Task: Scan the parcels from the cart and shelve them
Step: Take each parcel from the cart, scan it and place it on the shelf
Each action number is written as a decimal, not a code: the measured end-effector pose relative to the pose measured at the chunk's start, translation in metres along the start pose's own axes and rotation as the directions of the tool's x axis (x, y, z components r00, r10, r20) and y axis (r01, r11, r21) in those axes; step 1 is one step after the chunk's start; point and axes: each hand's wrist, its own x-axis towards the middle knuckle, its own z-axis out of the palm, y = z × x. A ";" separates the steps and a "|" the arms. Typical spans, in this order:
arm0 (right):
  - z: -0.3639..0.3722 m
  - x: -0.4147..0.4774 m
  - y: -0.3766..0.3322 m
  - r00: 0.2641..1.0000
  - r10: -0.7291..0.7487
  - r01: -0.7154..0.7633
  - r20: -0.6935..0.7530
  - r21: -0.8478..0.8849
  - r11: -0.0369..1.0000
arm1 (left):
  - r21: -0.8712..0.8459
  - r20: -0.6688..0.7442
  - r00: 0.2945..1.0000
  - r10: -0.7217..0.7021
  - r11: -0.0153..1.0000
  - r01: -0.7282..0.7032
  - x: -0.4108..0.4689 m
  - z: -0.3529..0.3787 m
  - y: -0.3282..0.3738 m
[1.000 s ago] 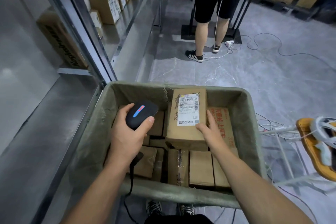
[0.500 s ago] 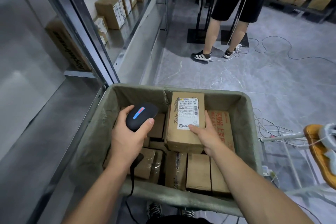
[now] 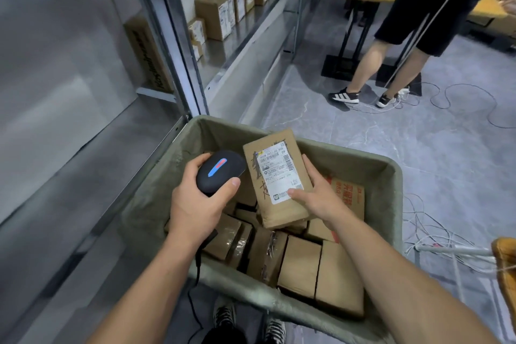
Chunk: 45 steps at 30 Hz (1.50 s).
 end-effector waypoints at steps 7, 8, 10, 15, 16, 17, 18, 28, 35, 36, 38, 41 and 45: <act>0.011 -0.007 -0.024 0.986 -0.156 0.161 0.055 -0.097 0.982 | -0.046 -0.061 0.997 -0.047 0.998 0.044 -0.022 -0.019 0.007; 0.016 -0.010 -0.024 0.982 -0.186 0.189 0.037 -0.095 0.977 | -0.060 -0.063 0.996 -0.058 0.997 0.054 -0.025 -0.021 0.009; 0.031 -0.015 -0.025 0.966 -0.258 0.254 -0.029 -0.106 0.961 | -0.089 -0.069 0.995 -0.072 0.994 0.066 -0.029 -0.027 0.011; 0.067 -0.028 -0.028 0.926 -0.334 0.313 -0.173 -0.138 0.940 | -0.136 -0.063 0.996 -0.062 0.989 0.053 -0.039 -0.052 0.015; 0.072 -0.032 -0.030 0.918 -0.345 0.321 -0.196 -0.145 0.936 | -0.141 -0.057 0.997 -0.057 0.989 0.048 -0.042 -0.059 0.017; 0.077 -0.037 -0.031 0.909 -0.357 0.330 -0.215 -0.152 0.932 | -0.151 -0.050 0.997 -0.051 0.988 0.043 -0.046 -0.065 0.018; 0.081 -0.042 -0.032 0.900 -0.371 0.341 -0.230 -0.158 0.927 | -0.161 -0.044 0.998 -0.045 0.986 0.037 -0.049 -0.072 0.018; 0.113 -0.083 -0.030 0.847 -0.421 0.364 -0.325 -0.222 0.904 | -0.244 -0.038 0.999 -0.020 0.970 0.010 -0.091 -0.116 0.023; 0.115 -0.099 -0.033 0.827 -0.434 0.379 -0.358 -0.216 0.900 | -0.289 -0.042 0.999 -0.031 0.957 0.017 -0.113 -0.123 0.023; 0.115 -0.099 -0.034 0.827 -0.432 0.377 -0.360 -0.214 0.901 | -0.299 -0.050 0.998 -0.033 0.954 0.016 -0.116 -0.122 0.024; 0.113 -0.099 -0.035 0.830 -0.432 0.378 -0.353 -0.214 0.901 | -0.314 -0.077 0.996 -0.041 0.949 0.015 -0.120 -0.121 0.027; 0.111 -0.096 -0.038 0.835 -0.449 0.399 -0.319 -0.211 0.892 | -0.281 -0.124 0.991 -0.041 0.960 0.005 -0.125 -0.118 0.030; 0.109 -0.093 -0.049 0.857 -0.463 0.432 -0.225 -0.175 0.885 | -0.253 -0.231 0.972 -0.049 0.967 -0.012 -0.136 -0.114 0.034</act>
